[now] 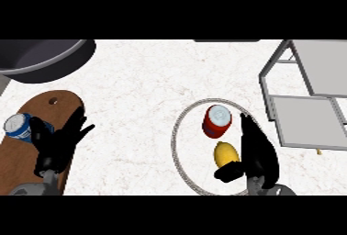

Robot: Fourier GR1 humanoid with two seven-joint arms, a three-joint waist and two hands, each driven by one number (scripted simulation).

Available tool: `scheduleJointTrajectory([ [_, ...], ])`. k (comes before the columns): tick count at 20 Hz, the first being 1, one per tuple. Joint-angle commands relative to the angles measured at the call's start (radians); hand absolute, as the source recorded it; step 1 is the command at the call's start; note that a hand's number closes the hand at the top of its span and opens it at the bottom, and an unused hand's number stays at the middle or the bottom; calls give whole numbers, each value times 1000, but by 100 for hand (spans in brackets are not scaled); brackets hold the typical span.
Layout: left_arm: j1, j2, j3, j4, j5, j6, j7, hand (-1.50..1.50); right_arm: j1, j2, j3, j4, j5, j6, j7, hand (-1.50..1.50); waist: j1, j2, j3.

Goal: Pick the lemon from the placemat and place it in the tiered shelf

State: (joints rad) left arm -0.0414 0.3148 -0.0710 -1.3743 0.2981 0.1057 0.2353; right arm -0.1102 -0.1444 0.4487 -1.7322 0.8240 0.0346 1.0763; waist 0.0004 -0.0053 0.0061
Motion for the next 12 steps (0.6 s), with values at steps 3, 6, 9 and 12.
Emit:
scheduleJointTrajectory([
  [3, 11, -19, 18, 59, -35, -24, -22, 0, -11, 82, -22, 133, 74, -89, -32, -150, 1, 6, -6],
  [6, -42, -57, 8, 83, -68, 13, 10, 0, -22, 87, -61, 133, 60, -64, -65, -150, -1, 6, -6],
  [9, -34, -36, 38, 29, -44, -9, 61, 0, 17, 115, -39, 167, 107, -129, -101, -150, 0, 5, -6],
  [12, 2, -31, 58, 83, -50, -61, -18, 0, -53, 142, -66, 249, 74, -110, -131, -150, 2, 6, -6],
])
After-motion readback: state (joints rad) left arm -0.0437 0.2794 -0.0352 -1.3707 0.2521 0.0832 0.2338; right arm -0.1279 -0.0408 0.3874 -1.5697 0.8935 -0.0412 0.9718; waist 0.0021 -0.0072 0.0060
